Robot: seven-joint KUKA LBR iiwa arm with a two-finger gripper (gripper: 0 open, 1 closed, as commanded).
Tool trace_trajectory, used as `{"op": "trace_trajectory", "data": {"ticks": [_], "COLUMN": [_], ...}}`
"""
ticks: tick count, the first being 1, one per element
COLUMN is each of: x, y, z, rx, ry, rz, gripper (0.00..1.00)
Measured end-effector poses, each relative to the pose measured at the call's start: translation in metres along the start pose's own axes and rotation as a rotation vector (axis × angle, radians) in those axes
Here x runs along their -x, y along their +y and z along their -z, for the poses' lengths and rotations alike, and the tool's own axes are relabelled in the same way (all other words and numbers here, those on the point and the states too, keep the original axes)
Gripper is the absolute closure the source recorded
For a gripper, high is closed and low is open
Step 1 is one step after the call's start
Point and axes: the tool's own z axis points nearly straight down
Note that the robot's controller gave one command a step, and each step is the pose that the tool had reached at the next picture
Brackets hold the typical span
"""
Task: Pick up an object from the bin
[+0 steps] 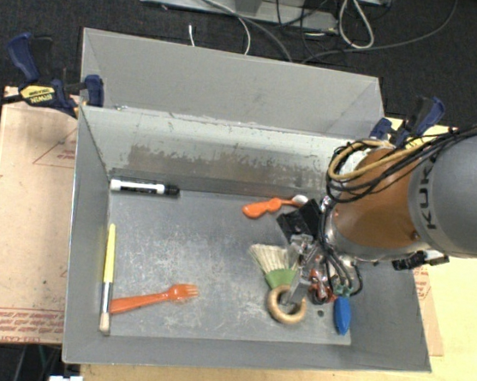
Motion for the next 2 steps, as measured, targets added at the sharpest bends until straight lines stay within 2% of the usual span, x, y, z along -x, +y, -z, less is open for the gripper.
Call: {"op": "trace_trajectory", "data": {"ticks": [1,2], "x": [-0.002,-0.001], "y": [0.000,0.000], "z": [0.011,0.057], "rx": [0.001,0.001], "ry": [0.005,0.005], "rz": [-0.001,-0.001], "gripper": [1.00,1.00]}}
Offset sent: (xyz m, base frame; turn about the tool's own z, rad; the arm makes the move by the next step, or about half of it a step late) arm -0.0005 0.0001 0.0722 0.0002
